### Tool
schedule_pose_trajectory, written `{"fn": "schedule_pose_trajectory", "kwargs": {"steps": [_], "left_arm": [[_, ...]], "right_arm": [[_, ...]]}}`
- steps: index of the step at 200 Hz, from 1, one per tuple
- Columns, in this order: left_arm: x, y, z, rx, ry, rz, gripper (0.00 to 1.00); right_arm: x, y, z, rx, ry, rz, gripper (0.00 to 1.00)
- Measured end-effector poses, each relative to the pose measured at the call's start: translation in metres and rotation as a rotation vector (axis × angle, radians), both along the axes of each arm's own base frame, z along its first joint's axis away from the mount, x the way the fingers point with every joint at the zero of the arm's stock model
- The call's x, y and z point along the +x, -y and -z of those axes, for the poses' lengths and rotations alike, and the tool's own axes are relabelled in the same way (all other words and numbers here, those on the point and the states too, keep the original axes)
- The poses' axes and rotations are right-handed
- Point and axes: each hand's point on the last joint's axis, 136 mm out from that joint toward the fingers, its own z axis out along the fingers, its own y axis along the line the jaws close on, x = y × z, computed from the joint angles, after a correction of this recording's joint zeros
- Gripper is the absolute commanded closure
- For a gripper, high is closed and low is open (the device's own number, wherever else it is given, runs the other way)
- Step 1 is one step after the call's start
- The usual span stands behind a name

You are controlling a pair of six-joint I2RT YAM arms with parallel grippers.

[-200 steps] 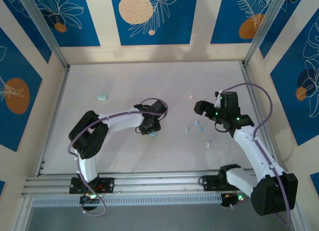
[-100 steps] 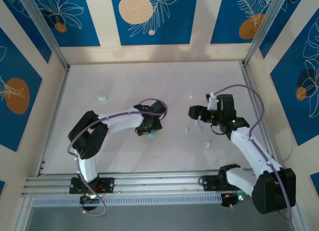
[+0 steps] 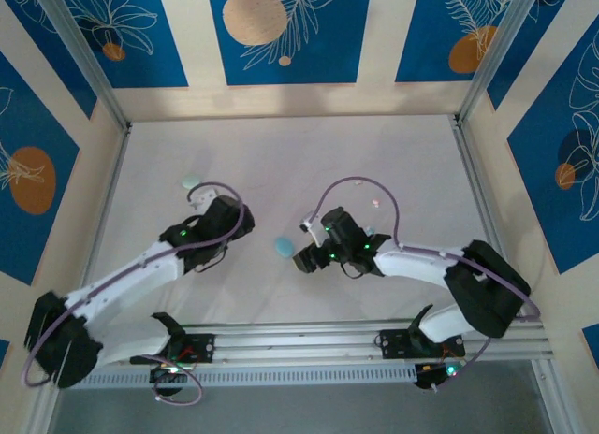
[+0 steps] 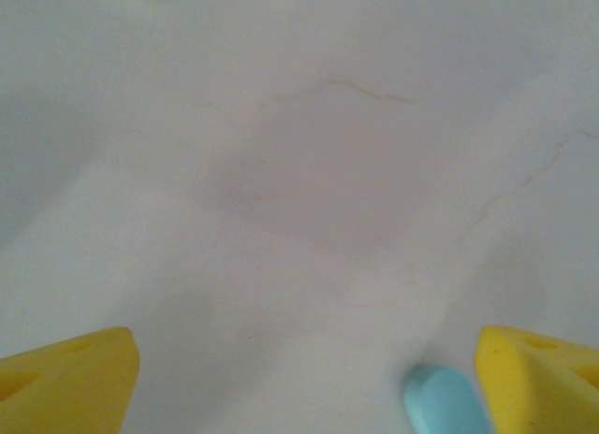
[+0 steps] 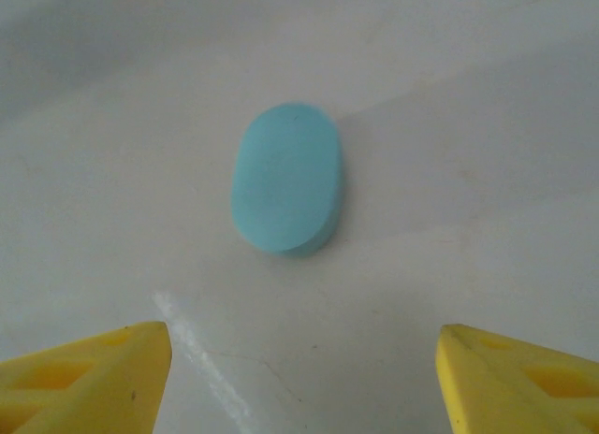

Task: Insert wireless bluetooth earbuds into charging case

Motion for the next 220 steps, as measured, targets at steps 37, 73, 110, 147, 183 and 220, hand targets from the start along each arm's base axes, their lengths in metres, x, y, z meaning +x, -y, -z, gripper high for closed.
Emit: {"fn": "schedule_pose_trajectory", "kwargs": {"steps": [37,73,110,147,183,220], "left_arm": [[-0.01,-0.032,-0.009,-0.018,0.108,-0.018,0.07],[-0.009,-0.04,-0.013,-0.015,0.133,-0.017,0.07],[-0.009,-0.033,-0.008,-0.01,0.111,0.031,0.07],[-0.008,-0.027,-0.001,0.0,0.084,0.073,0.07],[-0.007,-0.022,0.003,0.004,0.069,0.106,0.08],[-0.007,-0.017,0.011,0.008,0.031,0.148,0.11]], "right_arm": [[-0.003,-0.016,0.019,-0.044,0.046,-0.124,0.23],[0.003,-0.03,0.02,-0.032,0.088,-0.173,0.22],[0.012,-0.039,0.028,-0.039,0.107,-0.192,0.25],[0.018,-0.043,0.037,-0.043,0.112,-0.196,0.3],[0.027,-0.051,0.04,-0.037,0.141,-0.21,0.4],[0.029,-0.053,0.039,-0.032,0.17,-0.247,0.61]]}}
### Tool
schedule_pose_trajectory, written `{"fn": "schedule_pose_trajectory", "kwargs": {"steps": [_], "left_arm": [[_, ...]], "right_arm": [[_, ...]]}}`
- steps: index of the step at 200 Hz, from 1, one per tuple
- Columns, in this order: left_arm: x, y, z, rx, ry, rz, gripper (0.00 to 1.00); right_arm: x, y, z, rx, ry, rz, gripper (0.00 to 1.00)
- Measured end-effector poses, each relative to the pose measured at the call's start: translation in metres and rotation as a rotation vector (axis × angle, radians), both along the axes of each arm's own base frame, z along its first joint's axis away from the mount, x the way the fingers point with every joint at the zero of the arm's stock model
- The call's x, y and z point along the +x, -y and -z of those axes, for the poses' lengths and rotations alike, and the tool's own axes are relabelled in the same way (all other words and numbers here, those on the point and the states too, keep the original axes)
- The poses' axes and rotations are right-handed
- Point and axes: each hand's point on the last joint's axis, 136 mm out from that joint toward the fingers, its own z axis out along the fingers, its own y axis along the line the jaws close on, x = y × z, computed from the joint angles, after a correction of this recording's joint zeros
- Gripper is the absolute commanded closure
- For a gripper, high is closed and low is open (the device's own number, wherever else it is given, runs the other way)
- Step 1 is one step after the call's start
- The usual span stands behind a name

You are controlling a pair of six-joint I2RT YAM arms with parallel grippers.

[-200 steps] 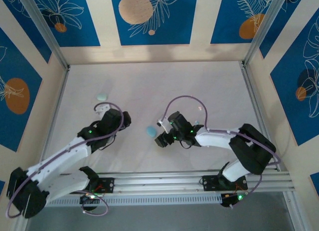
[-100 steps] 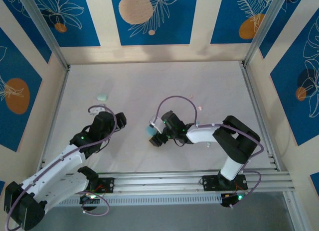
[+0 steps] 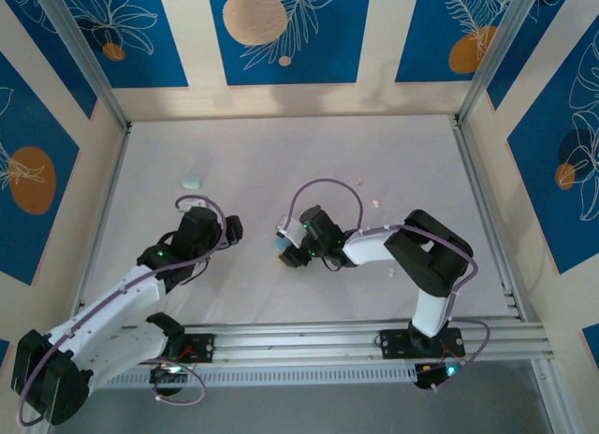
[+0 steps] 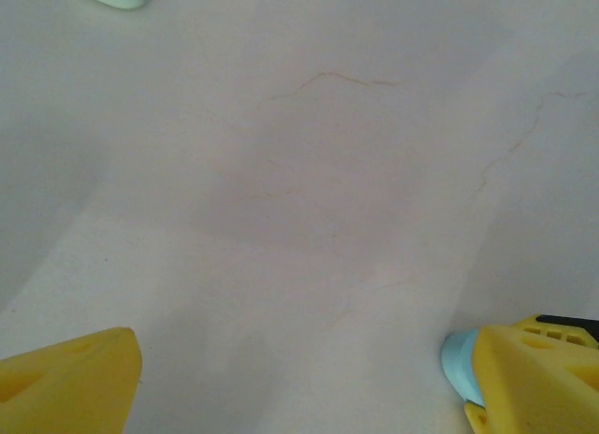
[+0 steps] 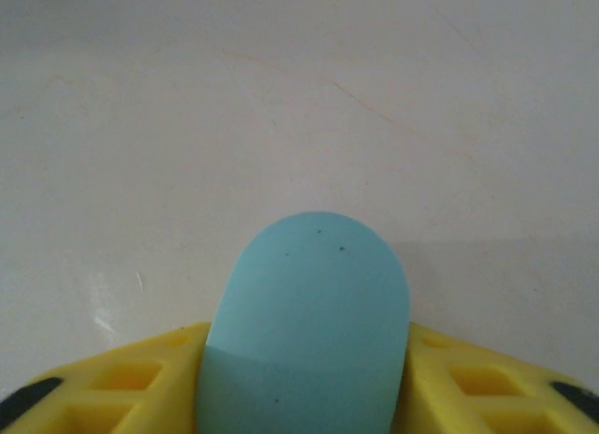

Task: Insert wireless bluetooth earbuds into charging case

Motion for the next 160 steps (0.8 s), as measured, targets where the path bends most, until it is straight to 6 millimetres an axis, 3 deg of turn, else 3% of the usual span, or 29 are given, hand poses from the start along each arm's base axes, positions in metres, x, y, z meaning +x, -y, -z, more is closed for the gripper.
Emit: {"fn": "schedule_pose_trajectory", "kwargs": {"steps": [24,38,51,72,92,111,138,160], "left_arm": [[-0.001,0.009,0.001,-0.015,-0.013,0.057,0.12],[-0.001,0.019,-0.002,-0.042,-0.007,0.115,0.12],[-0.002,0.033,-0.008,-0.082,0.002,0.189,0.12],[-0.004,0.061,-0.025,-0.172,0.029,0.328,0.12],[-0.006,0.092,-0.052,-0.281,0.063,0.467,0.13],[-0.006,0.12,-0.082,-0.395,0.093,0.591,0.14],[-0.005,0.146,-0.111,-0.527,0.114,0.69,0.17],[-0.005,0.156,-0.121,-0.586,0.105,0.725,0.25]], "right_arm": [[-0.002,-0.001,-0.004,0.014,-0.005,-0.027,0.65],[-0.004,-0.001,-0.017,0.044,0.0,-0.048,0.65],[-0.003,-0.002,-0.044,0.101,0.022,-0.069,0.65],[0.0,0.003,-0.105,0.235,0.094,-0.108,0.67],[0.0,0.015,-0.16,0.343,0.175,-0.173,0.68],[0.0,0.024,-0.194,0.387,0.226,-0.227,0.67],[-0.002,0.026,-0.22,0.394,0.263,-0.302,0.67],[-0.006,0.027,-0.227,0.39,0.278,-0.339,0.67]]}}
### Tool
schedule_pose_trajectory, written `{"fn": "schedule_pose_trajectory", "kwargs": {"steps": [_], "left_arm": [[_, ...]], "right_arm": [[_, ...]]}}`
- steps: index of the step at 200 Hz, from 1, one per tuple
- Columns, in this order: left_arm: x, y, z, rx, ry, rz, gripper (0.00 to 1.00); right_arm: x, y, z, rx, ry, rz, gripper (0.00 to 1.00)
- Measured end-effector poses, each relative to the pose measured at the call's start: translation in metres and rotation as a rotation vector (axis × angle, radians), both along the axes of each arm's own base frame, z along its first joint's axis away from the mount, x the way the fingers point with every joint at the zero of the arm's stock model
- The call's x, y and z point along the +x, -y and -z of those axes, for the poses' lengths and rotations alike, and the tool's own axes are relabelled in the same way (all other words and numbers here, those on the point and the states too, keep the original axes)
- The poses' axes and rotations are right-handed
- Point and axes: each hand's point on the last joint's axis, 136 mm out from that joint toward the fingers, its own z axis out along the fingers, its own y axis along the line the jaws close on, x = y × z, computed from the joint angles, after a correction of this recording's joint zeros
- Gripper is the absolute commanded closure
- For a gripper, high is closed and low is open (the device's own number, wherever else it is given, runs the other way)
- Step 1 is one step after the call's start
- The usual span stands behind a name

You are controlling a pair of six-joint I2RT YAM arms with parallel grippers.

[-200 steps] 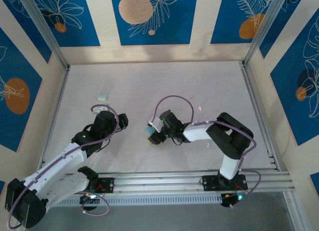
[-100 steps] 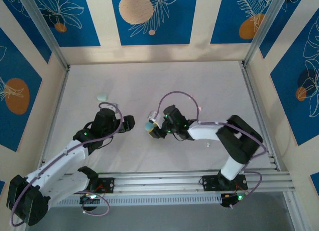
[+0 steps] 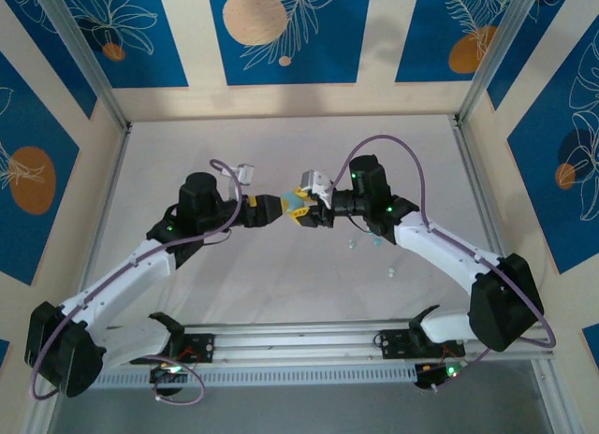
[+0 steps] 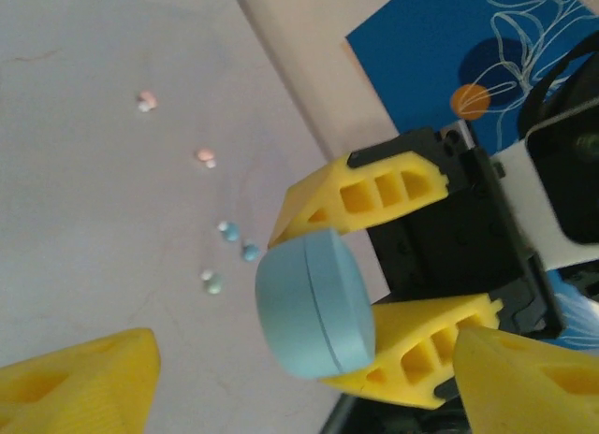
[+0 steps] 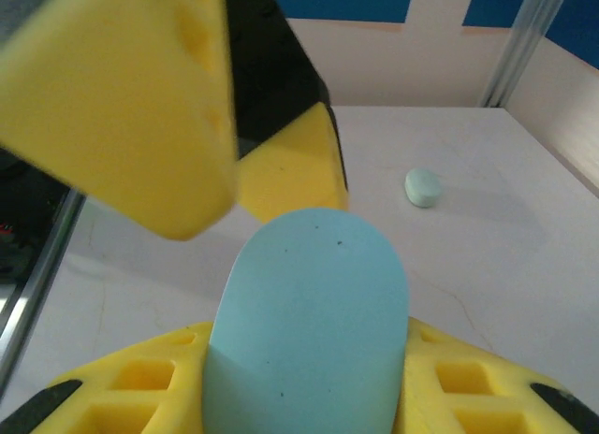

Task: Insert wireless bluetooth earbuds into charging case

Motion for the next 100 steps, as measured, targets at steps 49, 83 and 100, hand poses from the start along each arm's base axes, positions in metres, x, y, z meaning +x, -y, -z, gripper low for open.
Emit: {"fn": "schedule_pose_trajectory", "kwargs": {"steps": [49,83,100], "left_arm": [[0.004,0.009,-0.005,-0.052,-0.048,0.02,0.44],[0.006,0.014,-0.006,-0.06,-0.065,0.021,0.52],[0.006,0.015,-0.007,-0.063,-0.064,0.025,0.57]], "right_arm": [[-0.007,0.002,-0.002,-0.012,0.025,-0.038,0.66],[-0.007,0.002,-0.006,-0.014,0.053,-0.029,0.65],[-0.005,0.002,-0.008,-0.016,0.066,-0.022,0.65]]}}
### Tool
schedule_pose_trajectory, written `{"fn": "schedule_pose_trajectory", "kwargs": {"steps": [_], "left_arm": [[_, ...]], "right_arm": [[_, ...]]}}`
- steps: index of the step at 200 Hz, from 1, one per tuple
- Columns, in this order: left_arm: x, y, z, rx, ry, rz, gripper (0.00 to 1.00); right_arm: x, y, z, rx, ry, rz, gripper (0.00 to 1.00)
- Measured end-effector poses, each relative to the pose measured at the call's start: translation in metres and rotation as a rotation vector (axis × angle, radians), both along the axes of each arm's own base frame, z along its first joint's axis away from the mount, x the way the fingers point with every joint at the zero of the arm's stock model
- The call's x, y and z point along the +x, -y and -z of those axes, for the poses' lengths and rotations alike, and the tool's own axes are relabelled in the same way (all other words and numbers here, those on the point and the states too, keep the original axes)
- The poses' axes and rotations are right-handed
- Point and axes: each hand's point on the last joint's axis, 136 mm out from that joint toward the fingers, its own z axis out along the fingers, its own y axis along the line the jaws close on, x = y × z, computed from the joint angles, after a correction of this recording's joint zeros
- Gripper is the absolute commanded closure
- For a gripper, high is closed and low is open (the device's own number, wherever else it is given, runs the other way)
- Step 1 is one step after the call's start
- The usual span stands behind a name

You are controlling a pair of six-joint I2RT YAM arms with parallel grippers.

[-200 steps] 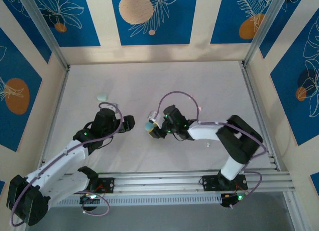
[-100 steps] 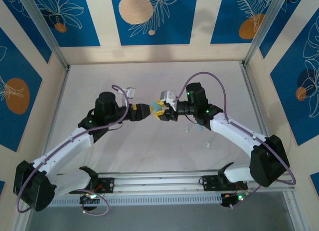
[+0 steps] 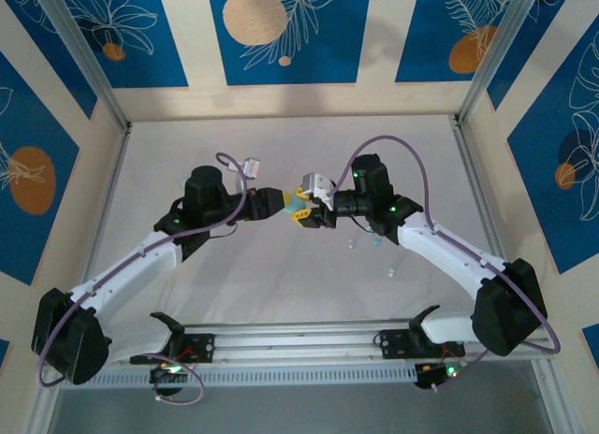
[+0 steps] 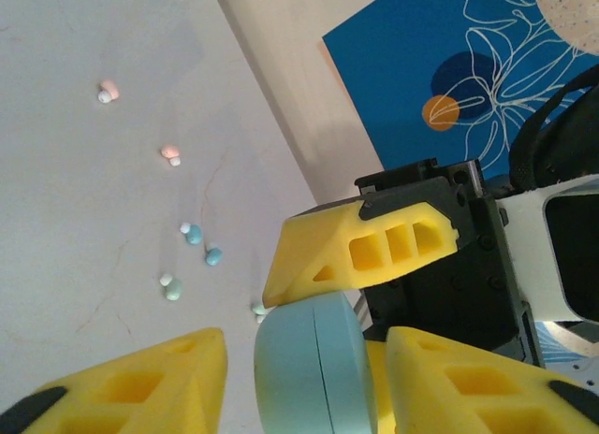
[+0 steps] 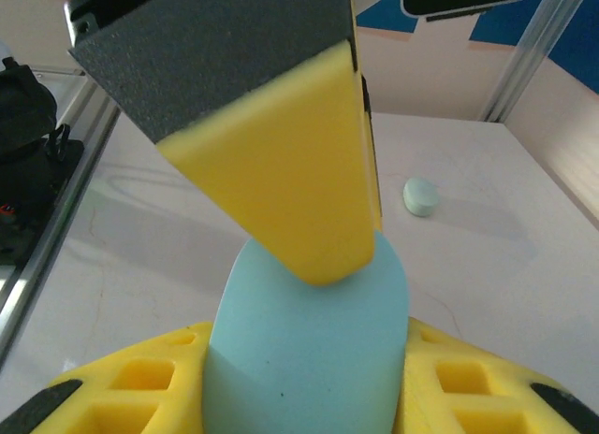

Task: Insert wireless bluetooth earbuds into charging case

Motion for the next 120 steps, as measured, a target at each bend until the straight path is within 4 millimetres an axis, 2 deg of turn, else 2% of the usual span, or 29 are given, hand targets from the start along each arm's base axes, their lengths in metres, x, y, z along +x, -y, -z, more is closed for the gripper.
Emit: {"fn": "schedule_pose_trajectory", "kwargs": {"steps": [10,49,69,95,120], "left_arm": [[0.0,0.001,-0.002,-0.004,-0.005,0.002,0.64],[0.002,0.003,-0.01,-0.022,-0.01,-0.004,0.78],[0.003,0.003,-0.013,-0.036,-0.018,-0.011,0.81],[0.003,0.005,-0.018,-0.058,-0.02,-0.014,0.83],[0.006,0.002,-0.023,-0.075,-0.034,-0.059,0.85]], "right_arm": [[0.0,-0.001,-0.001,0.0,0.005,0.0,0.64],[0.002,-0.001,-0.007,-0.004,0.047,0.026,0.62],[0.003,0.0,-0.01,-0.008,0.063,0.043,0.59],[0.005,0.004,-0.016,-0.005,0.088,0.07,0.44],[0.008,0.014,-0.031,0.034,0.117,0.103,0.36]]}}
